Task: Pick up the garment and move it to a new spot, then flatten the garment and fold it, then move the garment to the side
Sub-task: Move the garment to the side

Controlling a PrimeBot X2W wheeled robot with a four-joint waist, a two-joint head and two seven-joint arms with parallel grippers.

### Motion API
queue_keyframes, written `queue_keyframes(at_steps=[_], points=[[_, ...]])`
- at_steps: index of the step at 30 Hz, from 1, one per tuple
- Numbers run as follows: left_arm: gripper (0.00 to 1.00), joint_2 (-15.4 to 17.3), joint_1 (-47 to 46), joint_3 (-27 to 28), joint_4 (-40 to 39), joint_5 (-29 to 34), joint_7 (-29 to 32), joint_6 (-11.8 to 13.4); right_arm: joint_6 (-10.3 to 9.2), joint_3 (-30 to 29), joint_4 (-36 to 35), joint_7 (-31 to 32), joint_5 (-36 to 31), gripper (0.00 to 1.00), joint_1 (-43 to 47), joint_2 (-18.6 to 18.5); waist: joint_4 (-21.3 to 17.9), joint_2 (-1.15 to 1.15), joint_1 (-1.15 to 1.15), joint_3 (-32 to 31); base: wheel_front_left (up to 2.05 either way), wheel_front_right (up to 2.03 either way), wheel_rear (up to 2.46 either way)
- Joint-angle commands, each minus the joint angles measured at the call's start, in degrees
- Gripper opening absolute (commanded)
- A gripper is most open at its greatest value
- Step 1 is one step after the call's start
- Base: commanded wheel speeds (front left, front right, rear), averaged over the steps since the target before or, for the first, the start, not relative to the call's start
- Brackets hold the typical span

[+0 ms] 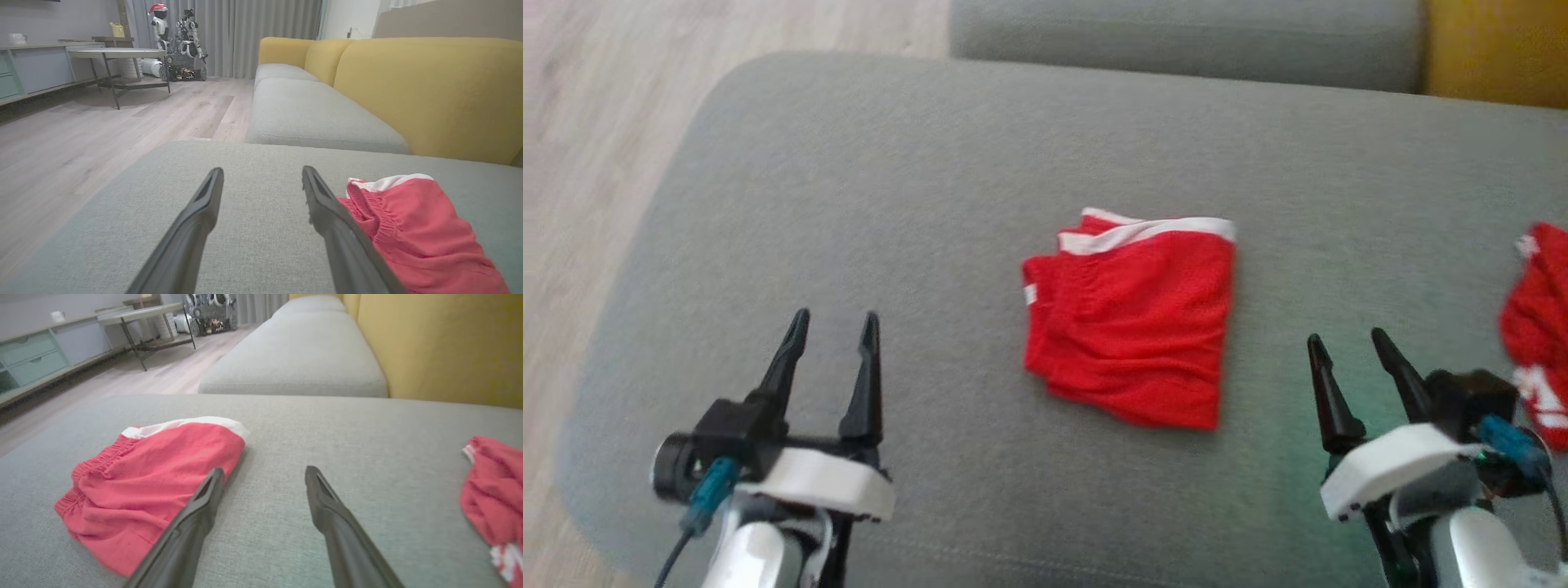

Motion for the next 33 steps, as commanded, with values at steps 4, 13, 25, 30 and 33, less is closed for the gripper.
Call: queue_keyframes(at_steps=[4,13,25,30,33], points=[[1.00,-2.0,-5.6,0.8,0.3,-0.1,-2.0,-1.1,-0.05,2.2,6.9,-1.4,1.3,1.00,-6.1,-0.5,7.5,0.00,0.00,4.2,0.00,0.00,0.00],[1.00,-4.1,-7.7,1.2,1.7,0.4,-2.7,-2.0,-0.05,4.3,22.6,-0.8,1.2,1.00,-12.8,-0.4,11.3,0.00,0.00,5.6,0.00,0.00,0.00],[1.00,-5.2,-7.3,3.4,0.8,2.2,-2.7,-3.8,-0.05,8.6,29.7,-2.0,1.9,0.00,-17.8,-0.4,6.7,0.00,0.00,6.5,0.00,0.00,0.00],[1.00,-5.1,-7.2,4.1,0.5,2.9,-2.7,-4.3,-0.05,13.2,29.3,-2.2,2.2,0.00,-19.3,-2.5,2.9,0.00,0.00,6.9,0.00,0.00,0.00],[1.00,-5.0,-7.3,4.7,0.2,3.3,-2.7,-4.6,-0.05,17.1,28.1,-1.9,3.3,0.00,-20.3,-5.5,-0.5,0.00,0.00,7.3,0.00,0.00,0.00]])
